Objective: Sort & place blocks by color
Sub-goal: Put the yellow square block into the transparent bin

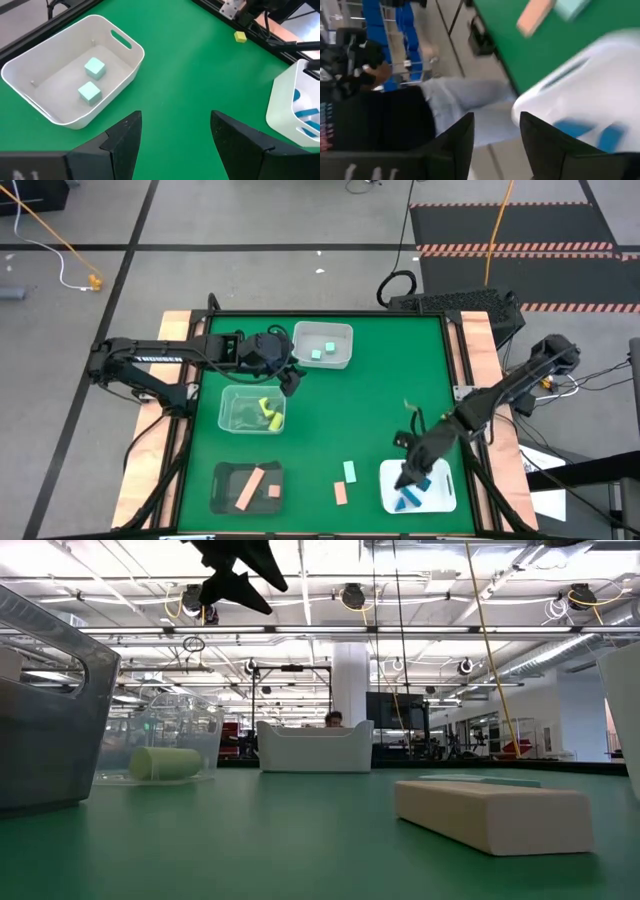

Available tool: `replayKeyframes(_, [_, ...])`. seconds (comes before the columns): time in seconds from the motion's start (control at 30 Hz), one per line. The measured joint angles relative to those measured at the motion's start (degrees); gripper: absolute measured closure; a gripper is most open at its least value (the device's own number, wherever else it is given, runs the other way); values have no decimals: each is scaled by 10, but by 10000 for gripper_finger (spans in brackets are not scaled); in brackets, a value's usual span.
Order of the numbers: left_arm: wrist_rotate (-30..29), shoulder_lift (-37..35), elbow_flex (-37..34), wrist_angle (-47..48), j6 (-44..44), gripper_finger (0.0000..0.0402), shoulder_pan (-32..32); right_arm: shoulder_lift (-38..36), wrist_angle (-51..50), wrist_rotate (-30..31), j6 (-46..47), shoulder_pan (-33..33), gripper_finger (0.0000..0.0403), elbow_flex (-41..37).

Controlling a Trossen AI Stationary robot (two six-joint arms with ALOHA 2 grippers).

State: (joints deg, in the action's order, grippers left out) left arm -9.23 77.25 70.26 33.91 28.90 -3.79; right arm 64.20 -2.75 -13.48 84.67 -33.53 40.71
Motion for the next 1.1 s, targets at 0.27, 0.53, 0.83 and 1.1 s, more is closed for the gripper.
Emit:
replayKeyframes(0.27, [0, 0, 0, -15, 15, 167, -14, -27, -62, 0, -320, 162, 259, 0])
replayKeyframes(0.53, [-12, 0, 0, -17, 69, 167, -18, -27, -46, 88, -557, 307, 259, 0])
replayKeyframes(0.83, [-23, 0, 0, -29, 108, 167, -18, -27, -243, -30, -644, 414, 213, 0])
replayKeyframes(1.1, [-49, 0, 0, -43, 122, 167, -22, -27, -513, 54, -779, 418, 136, 26])
